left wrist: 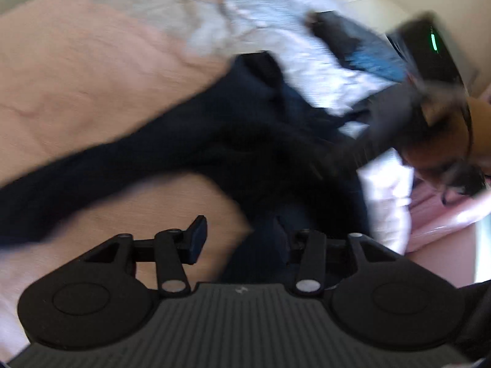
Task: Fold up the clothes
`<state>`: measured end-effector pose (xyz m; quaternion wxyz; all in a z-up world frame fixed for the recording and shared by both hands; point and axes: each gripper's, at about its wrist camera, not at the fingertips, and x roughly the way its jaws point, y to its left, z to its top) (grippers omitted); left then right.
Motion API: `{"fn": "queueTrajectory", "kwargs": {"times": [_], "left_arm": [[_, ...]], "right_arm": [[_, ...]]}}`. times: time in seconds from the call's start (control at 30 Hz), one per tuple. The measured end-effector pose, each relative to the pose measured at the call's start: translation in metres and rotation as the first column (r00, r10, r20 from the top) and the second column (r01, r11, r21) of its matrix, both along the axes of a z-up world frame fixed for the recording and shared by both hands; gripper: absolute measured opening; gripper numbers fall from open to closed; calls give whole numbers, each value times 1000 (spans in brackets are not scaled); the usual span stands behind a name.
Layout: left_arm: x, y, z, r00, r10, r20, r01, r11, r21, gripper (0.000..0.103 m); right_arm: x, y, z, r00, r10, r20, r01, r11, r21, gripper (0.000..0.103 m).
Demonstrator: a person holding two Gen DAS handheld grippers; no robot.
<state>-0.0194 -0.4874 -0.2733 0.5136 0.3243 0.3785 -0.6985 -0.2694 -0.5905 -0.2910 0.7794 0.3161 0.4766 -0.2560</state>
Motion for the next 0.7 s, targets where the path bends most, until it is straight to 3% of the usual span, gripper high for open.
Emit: {"fn": "queueTrajectory", "kwargs": {"times": [0.03,0.07,0.1,0.13,0.17,0.3,0.4,0.57,0.6,0.63,0.7], "left_arm": [[8,-10,1,1000,-5,22,6,1000,-8,54],[15,-20,1,999,-14,41,15,1000,-18,55],[19,-32,1,998,-29,52,30,999,-33,58],[22,-44,0,997,-45,59,48,998,-47,60],[23,-59,-2,996,-66,57,70,996,-59,61],[9,-125,-19,984,-174,40,177,979,-99,61],[-15,-177,-39,970,-242,26,243,964,-105,62],[-53,-235,-78,937,-350,6,350,937,22,62],[-59,-242,-84,929,-370,-1,370,928,47,55],[-62,-244,-85,922,-388,-9,387,920,66,32],[-67,-246,-83,908,-419,-16,419,904,92,4]], "right_arm": [[-11,-2,-1,999,-40,4,40,999,0,89],[-22,-3,-2,997,-79,8,79,997,0,67],[-34,-5,-4,993,-118,11,118,993,1,52],[-45,-7,-5,987,-157,15,157,988,1,21],[-58,-8,-5,979,-201,20,201,980,1,8],[-157,-7,14,875,-483,29,484,874,-36,3],[-203,-2,12,790,-612,31,613,790,-20,3],[-212,4,4,755,-654,49,655,755,-6,3],[-215,1,1,745,-665,53,665,746,9,3],[-218,-3,-3,729,-681,59,681,732,33,3],[-227,-4,-7,707,-703,74,699,711,72,3]]}}
